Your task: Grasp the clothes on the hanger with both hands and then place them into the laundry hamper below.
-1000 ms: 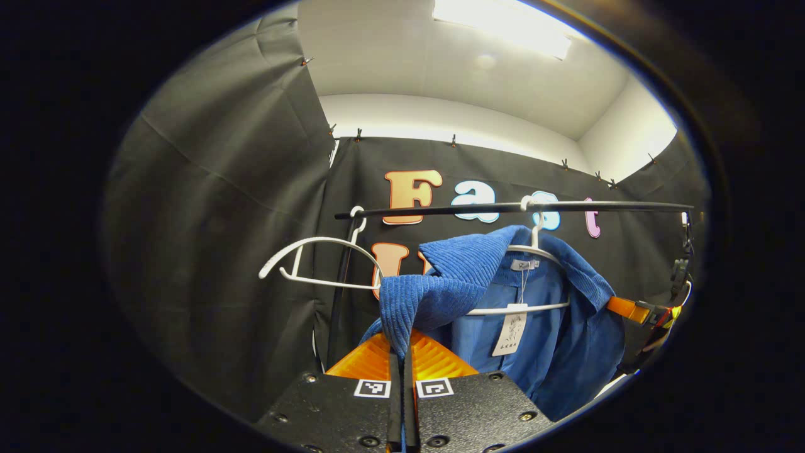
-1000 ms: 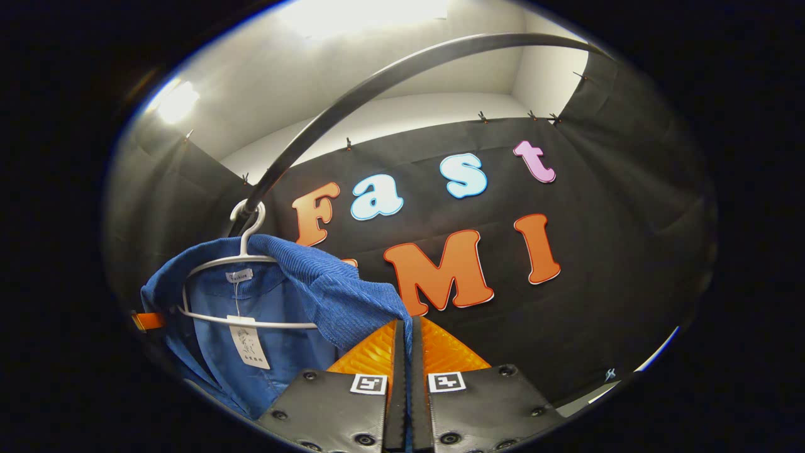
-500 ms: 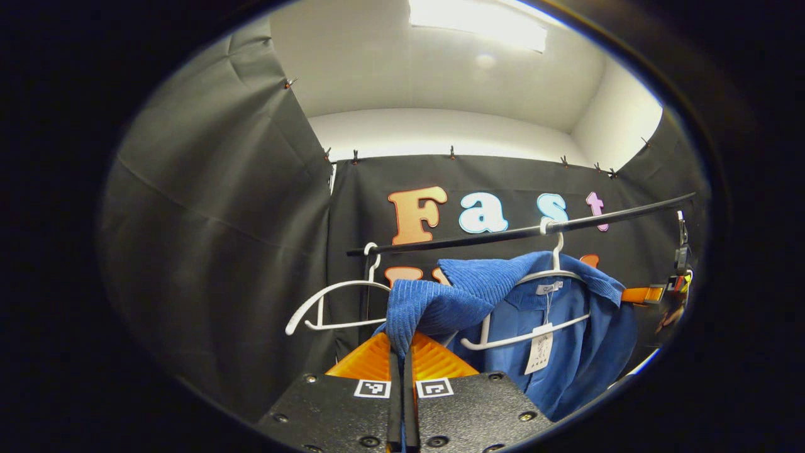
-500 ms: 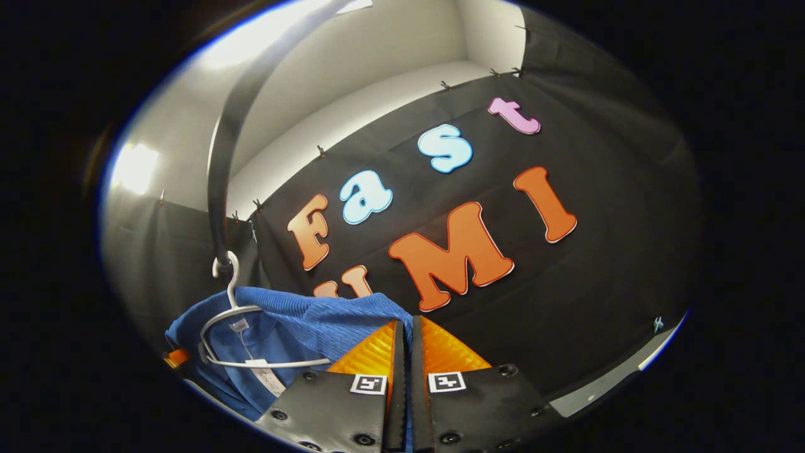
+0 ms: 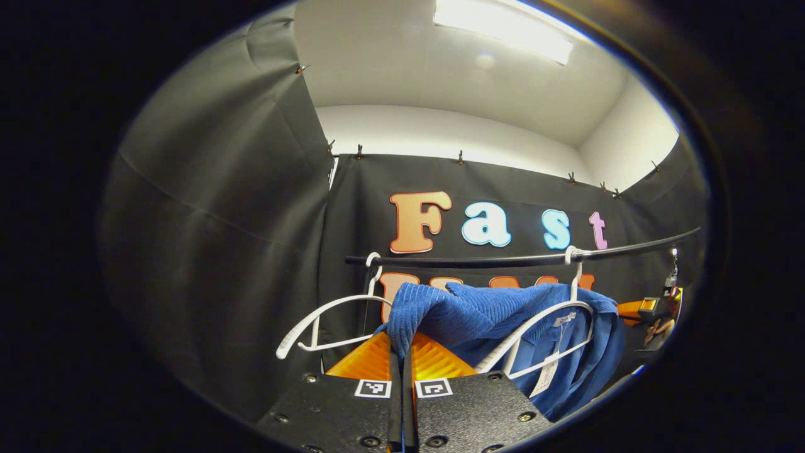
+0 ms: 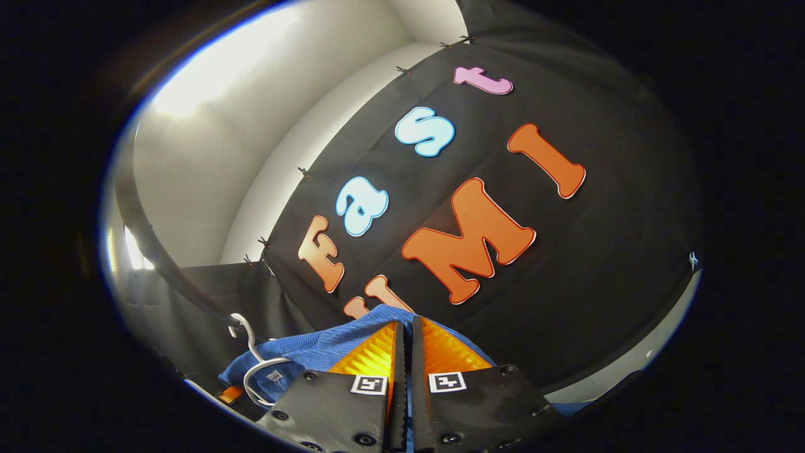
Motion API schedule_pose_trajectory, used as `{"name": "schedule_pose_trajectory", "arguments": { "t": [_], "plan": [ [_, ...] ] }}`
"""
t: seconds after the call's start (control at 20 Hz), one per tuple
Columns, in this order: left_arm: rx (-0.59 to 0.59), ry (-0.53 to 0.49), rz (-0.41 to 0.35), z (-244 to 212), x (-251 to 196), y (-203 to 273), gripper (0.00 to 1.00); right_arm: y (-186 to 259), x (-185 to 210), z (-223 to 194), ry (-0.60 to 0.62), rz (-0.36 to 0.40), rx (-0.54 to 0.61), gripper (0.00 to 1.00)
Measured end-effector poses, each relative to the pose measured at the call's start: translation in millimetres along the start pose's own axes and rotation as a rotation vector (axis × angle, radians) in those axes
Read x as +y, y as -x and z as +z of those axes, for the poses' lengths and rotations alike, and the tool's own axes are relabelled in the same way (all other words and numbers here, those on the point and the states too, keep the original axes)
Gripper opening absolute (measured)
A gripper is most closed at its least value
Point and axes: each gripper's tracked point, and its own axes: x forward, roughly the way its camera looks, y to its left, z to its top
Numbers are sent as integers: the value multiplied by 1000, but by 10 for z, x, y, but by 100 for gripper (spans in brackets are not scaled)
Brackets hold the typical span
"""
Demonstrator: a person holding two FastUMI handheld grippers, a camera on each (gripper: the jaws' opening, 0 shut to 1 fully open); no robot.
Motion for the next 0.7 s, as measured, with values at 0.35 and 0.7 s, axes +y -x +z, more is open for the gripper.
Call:
{"name": "schedule_pose_trajectory", "arguments": {
  "t": [0.35,0.7],
  "plan": [
    [43,-28,-55,-212,-100,-223,1,-145,-155,244,-61,-2,-1,11],
    [110,-7,-86,-629,-210,-320,1,-313,-602,164,-96,-69,48,11]
  ]
}}
